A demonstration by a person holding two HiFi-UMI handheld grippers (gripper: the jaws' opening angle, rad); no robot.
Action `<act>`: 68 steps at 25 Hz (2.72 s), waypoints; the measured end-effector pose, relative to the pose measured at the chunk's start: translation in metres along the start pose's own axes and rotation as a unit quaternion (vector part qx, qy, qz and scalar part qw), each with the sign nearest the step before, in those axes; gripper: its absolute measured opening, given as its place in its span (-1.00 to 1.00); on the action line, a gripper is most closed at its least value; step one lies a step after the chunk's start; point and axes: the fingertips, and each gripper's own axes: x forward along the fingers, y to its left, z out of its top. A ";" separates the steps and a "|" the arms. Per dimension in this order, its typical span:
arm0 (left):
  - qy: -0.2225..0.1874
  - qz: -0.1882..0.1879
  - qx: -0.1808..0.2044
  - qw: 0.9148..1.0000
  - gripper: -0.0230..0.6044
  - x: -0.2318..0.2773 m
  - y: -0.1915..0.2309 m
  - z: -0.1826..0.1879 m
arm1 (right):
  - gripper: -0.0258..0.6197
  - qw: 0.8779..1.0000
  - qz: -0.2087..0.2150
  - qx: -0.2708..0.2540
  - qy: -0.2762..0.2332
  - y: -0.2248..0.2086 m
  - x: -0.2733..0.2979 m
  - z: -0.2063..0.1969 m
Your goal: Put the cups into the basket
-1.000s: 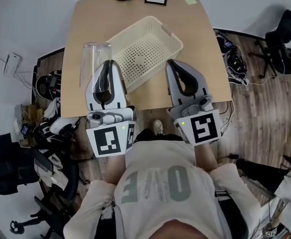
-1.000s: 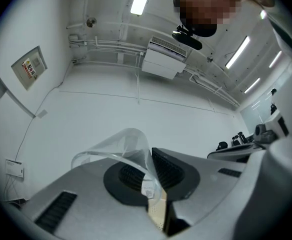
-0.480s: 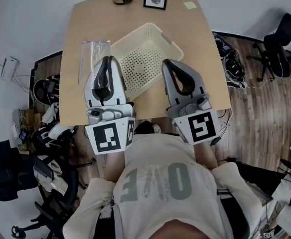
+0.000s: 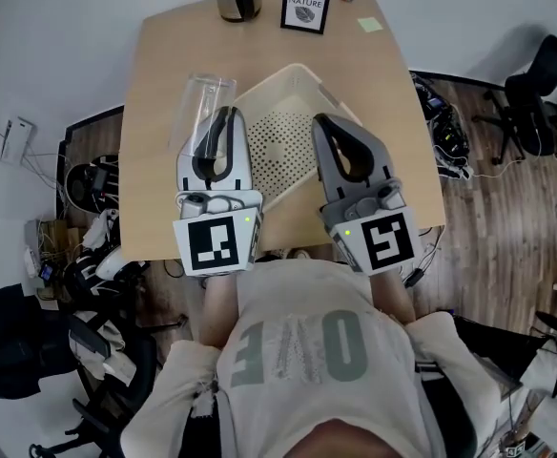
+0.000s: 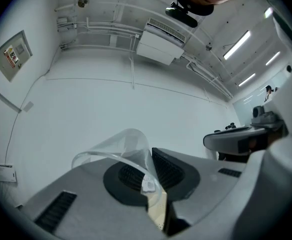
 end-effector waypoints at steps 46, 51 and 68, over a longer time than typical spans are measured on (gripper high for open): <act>0.495 -0.367 0.356 0.703 -0.79 0.023 -0.055 -0.348 | -0.93 0.991 -0.102 0.019 0.084 -0.037 -0.015 -0.053; 0.510 -0.392 0.392 0.657 -0.79 0.010 -0.057 -0.365 | -0.93 0.989 -0.116 0.016 0.093 -0.044 -0.025 -0.060; 0.447 -0.384 0.455 0.668 -0.54 0.019 -0.069 -0.360 | -0.93 0.988 -0.123 0.019 0.095 -0.039 -0.033 -0.064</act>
